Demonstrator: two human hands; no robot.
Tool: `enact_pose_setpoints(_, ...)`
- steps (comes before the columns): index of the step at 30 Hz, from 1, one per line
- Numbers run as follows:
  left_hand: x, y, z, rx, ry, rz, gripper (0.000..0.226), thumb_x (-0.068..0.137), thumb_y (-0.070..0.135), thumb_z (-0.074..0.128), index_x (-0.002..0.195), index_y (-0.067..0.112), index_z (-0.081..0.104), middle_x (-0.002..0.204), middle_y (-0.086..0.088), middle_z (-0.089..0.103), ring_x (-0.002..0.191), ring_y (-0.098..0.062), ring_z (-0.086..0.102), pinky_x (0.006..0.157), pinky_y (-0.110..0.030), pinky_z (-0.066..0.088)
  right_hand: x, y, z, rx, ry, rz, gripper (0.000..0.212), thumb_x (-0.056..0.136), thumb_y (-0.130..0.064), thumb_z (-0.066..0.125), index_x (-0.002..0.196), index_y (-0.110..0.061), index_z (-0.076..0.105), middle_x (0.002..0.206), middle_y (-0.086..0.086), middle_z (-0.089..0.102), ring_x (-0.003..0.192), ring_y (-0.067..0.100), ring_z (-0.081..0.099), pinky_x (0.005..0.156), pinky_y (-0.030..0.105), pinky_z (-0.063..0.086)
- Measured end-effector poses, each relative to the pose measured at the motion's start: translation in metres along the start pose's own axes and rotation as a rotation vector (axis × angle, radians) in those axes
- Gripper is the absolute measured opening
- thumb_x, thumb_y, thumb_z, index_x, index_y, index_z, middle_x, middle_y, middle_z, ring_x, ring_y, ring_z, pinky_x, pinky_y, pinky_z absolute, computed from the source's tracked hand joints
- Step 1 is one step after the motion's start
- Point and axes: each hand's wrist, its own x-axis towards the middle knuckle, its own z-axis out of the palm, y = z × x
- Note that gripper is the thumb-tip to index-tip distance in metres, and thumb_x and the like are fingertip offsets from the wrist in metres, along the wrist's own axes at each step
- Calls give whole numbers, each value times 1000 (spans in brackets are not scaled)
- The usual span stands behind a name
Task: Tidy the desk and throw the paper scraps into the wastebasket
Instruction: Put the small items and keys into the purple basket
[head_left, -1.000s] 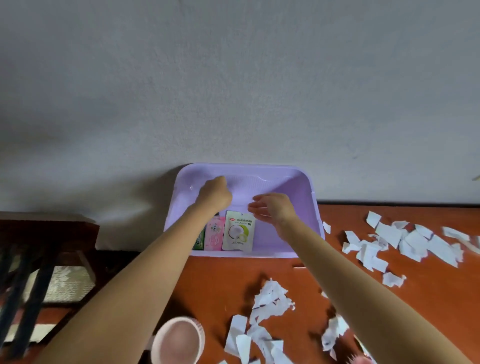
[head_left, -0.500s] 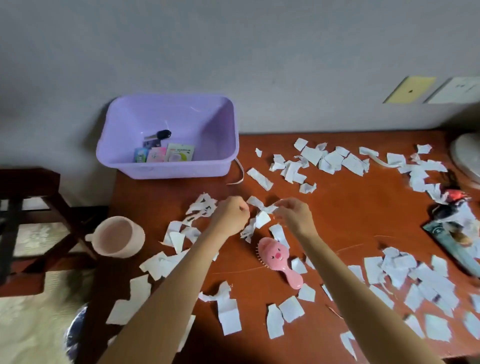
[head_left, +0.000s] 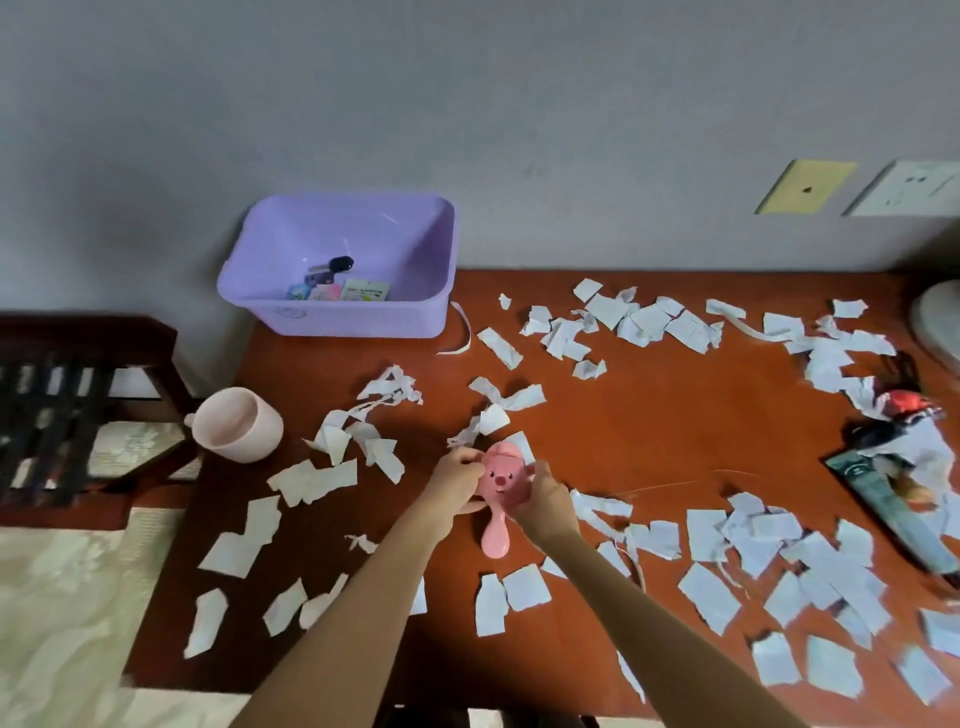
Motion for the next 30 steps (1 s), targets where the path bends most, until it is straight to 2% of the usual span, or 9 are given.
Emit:
enact_pose_setpoints(4,-10,6,-12,-78,46,128,23,95,14,49,118,16,55,126,-11,56,114,-26,57,73,-26,54,-6,-9,-10,84,61,-140,54,83,-14,68,131,-9,46,120,10,63,102,23,63,76,22,52)
enact_pose_setpoints(7,-20,23,-34,-169,66,244,17,94,16,51,110,16,59,114,-10,62,104,-23,61,70,-23,54,-9,-36,-20,139,167,-269,51,78,-23,73,123,-9,54,117,6,62,88,13,58,66,7,42)
enact_pose_setpoints(9,-23,42,-56,-217,71,327,21,93,18,54,112,12,61,104,-9,63,94,-19,62,66,-22,52,-12,-66,-28,223,209,-309,44,77,-23,74,114,-10,57,107,2,59,78,7,51,60,6,37)
enact_pose_setpoints(14,-19,99,-118,-332,59,494,11,90,6,56,93,13,63,85,-8,60,70,-14,58,57,-19,47,-2,-153,-34,587,195,-344,29,79,-5,69,98,-14,48,90,1,61,80,16,57,62,17,45)
enact_pose_setpoints(18,2,141,-167,-323,92,570,17,88,-5,51,95,7,62,76,-4,59,63,-9,58,48,-10,49,32,-216,-28,689,194,-337,30,81,-3,64,100,-20,48,94,7,64,85,28,62,77,40,53)
enact_pose_setpoints(22,39,174,-208,-292,79,554,20,87,-10,50,102,-2,60,73,-7,58,69,-19,60,53,-11,52,76,-266,-21,653,200,-331,35,81,-13,66,113,-16,52,97,8,64,89,23,59,75,28,48)
enact_pose_setpoints(25,77,186,-227,-300,83,506,24,86,-13,51,108,-6,56,90,-17,57,84,-31,60,54,-14,55,113,-287,-16,536,104,-333,50,77,-3,65,124,-11,50,100,4,58,93,20,53,66,18,43)
enact_pose_setpoints(27,102,191,-236,-295,65,464,25,88,-13,47,110,-4,53,102,-20,53,89,-33,59,63,-24,58,138,-295,-11,378,50,-325,59,77,7,63,131,-8,44,105,3,53,97,18,49,67,22,42)
enact_pose_setpoints(30,125,194,-246,-274,3,397,32,92,-13,35,120,-8,50,105,-20,50,90,-33,57,80,-35,52,167,-299,-10,159,96,-306,62,77,5,65,132,-7,41,114,10,58,99,24,52,76,25,37)
